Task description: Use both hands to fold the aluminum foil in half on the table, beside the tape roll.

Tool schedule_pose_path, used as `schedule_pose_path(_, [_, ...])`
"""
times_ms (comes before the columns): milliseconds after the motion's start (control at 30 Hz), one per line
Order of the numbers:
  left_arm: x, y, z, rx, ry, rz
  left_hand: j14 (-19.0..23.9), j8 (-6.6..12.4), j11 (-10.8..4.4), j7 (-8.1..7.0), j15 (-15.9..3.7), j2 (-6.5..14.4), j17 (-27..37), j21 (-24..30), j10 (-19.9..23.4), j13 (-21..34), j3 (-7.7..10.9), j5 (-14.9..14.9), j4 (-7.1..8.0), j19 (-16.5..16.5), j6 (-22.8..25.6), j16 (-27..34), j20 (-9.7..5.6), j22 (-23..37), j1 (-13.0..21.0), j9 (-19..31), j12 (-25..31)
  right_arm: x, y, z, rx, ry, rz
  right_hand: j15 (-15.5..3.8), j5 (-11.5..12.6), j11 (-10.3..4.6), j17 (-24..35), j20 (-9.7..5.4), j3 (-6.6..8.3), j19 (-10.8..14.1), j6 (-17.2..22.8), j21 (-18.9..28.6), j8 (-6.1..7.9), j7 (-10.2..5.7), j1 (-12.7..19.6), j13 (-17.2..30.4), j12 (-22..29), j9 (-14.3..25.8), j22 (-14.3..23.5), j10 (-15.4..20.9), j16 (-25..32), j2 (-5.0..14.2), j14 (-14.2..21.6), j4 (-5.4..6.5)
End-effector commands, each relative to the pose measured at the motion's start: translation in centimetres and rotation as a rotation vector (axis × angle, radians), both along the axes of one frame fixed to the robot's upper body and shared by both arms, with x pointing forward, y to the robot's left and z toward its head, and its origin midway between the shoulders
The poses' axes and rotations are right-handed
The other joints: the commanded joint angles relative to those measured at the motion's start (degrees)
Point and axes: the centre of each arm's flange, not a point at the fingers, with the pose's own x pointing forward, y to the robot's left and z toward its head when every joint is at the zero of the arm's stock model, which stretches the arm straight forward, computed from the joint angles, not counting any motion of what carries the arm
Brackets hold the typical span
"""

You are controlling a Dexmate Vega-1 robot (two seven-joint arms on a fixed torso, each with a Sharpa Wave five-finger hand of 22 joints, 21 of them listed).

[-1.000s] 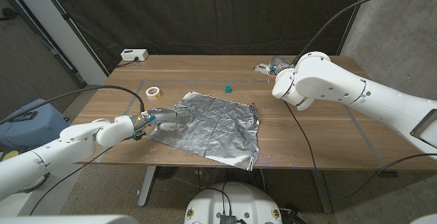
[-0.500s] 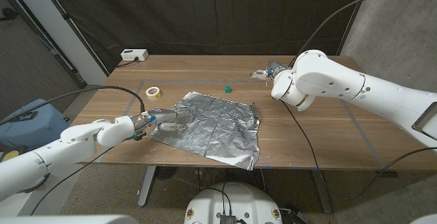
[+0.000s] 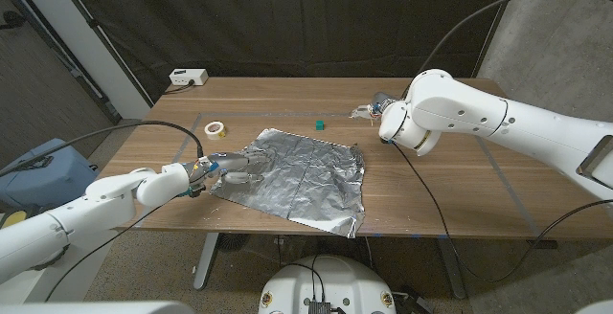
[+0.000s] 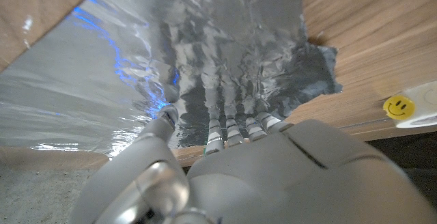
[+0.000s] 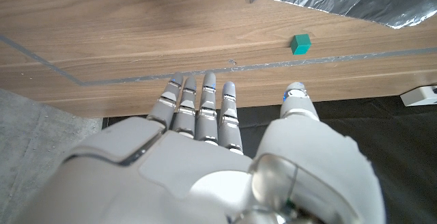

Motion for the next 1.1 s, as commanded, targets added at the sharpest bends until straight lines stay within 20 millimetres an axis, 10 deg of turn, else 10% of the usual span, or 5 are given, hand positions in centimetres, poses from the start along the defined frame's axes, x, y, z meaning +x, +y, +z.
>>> schedule_pose_path(33, [0.0, 0.1, -0.2, -0.002, 0.007, 0.006, -0.36, 0.38, -0.28, 0.15, 0.16, 0.44, 0.07, 0.26, -0.19, 0.28, -0.11, 0.37, -0.05, -0.37, 0.09, 0.12, -0.05, 0.20, 0.43, 0.15, 0.24, 0.6, -0.3, -1.4, -0.014, 0.071, -0.011, -0.04, 0.31, -0.03, 0.21, -0.07, -0.42, -0.15, 0.65, -0.09, 0.13, 2.94, 1.00, 0.57, 0.28, 0.21, 0.32, 0.68, 0.44, 0.11, 0.30, 0.06])
schedule_pose_path(1100, [-0.1, -0.5, -0.4, -0.030, 0.015, 0.023, -0.53, 0.31, -0.13, 0.39, 0.64, 0.35, 0.06, 0.34, -0.99, 0.25, -0.23, 0.48, -0.30, -0.54, -0.37, 0.17, 0.07, 0.20, 0.71, 0.14, 0.09, 2.5, 0.6, -3.4, -0.057, 0.176, -0.041, -0.14, 0.56, -0.04, 0.43, -0.02, -2.59, -0.56, 1.55, -0.07, 0.23, 2.92, 4.63, 3.93, 1.08, 0.54, 0.32, 0.68, 0.48, 0.51, 0.73, 0.19])
